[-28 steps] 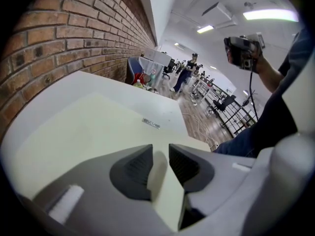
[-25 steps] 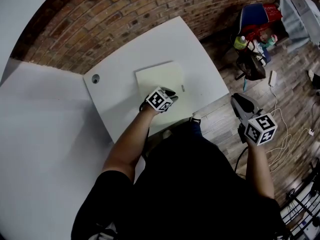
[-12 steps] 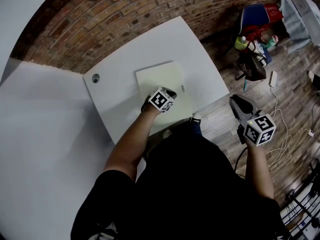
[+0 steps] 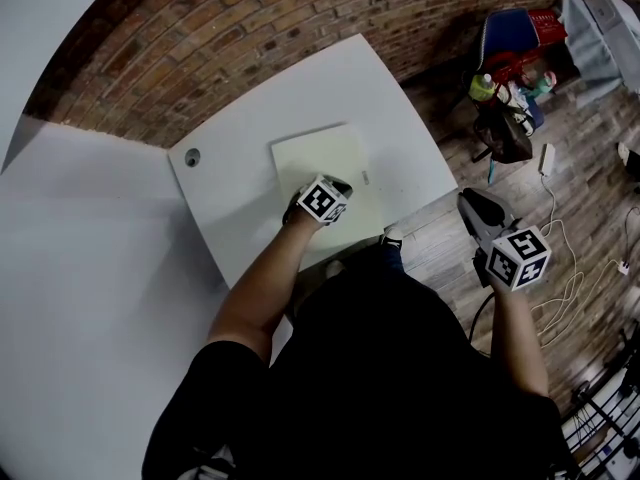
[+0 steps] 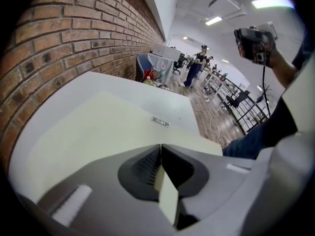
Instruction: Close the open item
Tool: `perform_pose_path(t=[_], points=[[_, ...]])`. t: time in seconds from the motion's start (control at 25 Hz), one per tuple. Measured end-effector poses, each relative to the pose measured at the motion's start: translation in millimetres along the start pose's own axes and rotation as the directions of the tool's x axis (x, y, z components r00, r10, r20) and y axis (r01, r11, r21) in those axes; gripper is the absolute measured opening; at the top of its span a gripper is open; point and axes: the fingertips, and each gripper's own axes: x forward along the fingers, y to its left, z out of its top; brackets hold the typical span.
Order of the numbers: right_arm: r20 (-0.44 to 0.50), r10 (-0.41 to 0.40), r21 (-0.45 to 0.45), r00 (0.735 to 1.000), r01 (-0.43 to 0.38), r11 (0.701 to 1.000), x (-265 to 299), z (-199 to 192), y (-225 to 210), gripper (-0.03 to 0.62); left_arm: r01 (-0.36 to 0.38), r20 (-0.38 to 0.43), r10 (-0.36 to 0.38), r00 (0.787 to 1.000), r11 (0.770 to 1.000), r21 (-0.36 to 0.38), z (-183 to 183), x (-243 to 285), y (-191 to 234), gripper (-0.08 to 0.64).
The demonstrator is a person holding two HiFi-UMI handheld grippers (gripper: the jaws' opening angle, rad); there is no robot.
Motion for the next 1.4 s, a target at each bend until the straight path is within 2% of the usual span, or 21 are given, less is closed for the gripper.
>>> perform_pose_path(t=[0.4,0.56,0.96,1.16,1.4], points=[[0.003,0.008,-0.021,1.0,-0.008,1.0,-7,4,3,0.055,-0.044,0.034,0.045,0.998,0.999,-0.023,4,-7,0,0.006],[0.018,0.014,-0.043,1.0,-0.014,0.999,-9,10,4,0.055,-0.045,0.06,0.049,0.997,0.997,-0.055,5,-16,-2,0.008],[0.01,0.084,-0.1,0.996,-0.083,0.992,-3,19,19,0.055,-0.115,0.151,0.13,0.98,0.988,-0.104,13,-66,3,0.007],[0.014,0.132,-0.132,0.991,-0.129,0.983,8,31,26,0.055,-0.134,0.27,0.178,0.946,0.976,-0.173,22,-105,2,0.006],[0.006,0.181,-0.162,0.984,-0.177,0.971,21,37,38,0.055,-0.184,0.39,0.274,0.879,0.95,-0.252,24,-160,10,0.005]])
